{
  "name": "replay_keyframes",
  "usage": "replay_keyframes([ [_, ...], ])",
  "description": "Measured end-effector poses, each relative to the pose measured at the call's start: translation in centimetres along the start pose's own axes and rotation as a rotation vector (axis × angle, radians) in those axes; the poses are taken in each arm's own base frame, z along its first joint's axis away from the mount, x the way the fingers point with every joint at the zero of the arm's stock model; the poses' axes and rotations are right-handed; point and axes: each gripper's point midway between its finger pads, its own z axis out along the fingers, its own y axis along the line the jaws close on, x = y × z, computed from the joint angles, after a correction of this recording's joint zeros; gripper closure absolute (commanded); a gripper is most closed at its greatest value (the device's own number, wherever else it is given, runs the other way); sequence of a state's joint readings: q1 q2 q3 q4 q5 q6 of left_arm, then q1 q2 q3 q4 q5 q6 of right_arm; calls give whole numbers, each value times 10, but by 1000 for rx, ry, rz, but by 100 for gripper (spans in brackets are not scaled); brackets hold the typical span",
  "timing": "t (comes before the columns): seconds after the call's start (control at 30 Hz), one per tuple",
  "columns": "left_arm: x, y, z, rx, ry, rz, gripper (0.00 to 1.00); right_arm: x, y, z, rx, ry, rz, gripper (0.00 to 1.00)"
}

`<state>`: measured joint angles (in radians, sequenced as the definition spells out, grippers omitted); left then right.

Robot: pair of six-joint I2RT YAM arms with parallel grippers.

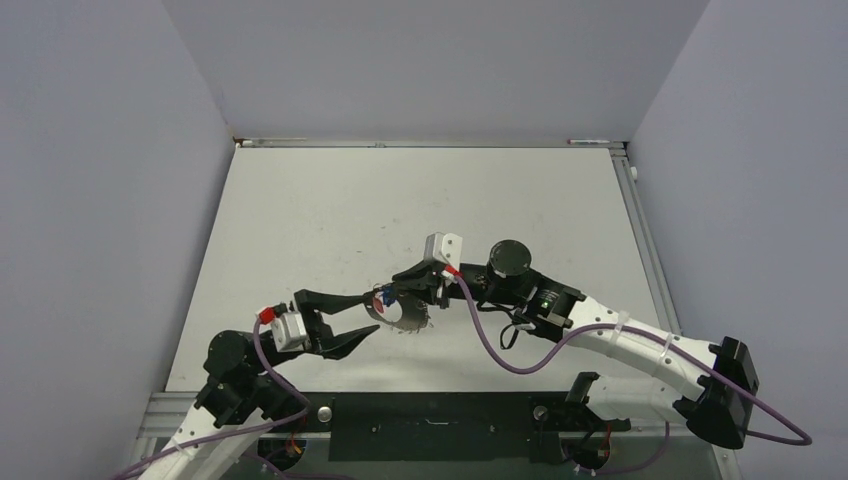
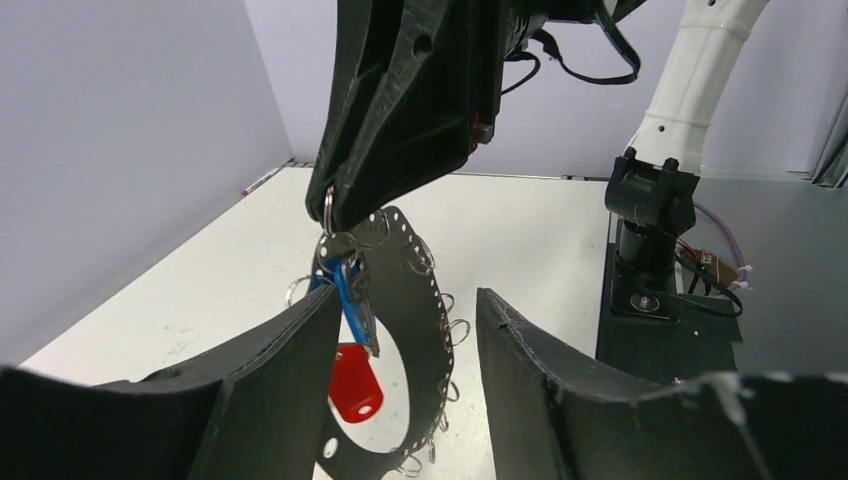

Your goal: Put the keys on the keyring

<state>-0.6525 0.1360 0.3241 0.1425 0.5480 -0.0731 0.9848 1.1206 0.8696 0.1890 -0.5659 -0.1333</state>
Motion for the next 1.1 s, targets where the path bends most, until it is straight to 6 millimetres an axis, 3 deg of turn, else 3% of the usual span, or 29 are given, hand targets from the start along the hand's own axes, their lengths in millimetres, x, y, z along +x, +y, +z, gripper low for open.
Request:
replay_keyframes([
  [0.1,4,-1,3,12,13,-14,52,-11,-1,4,56,-34,22,95],
  [0.3,15,-3,8,38,53,-56,52,-15,15,13,72,-39,36,95],
  [0.77,9,4,8,-2,37,-42,57,-23,11,15,124,-78,39,95],
  [1.1,9,9,8,-27,36,-38,74,-23,10,15,151,-114,50,95],
])
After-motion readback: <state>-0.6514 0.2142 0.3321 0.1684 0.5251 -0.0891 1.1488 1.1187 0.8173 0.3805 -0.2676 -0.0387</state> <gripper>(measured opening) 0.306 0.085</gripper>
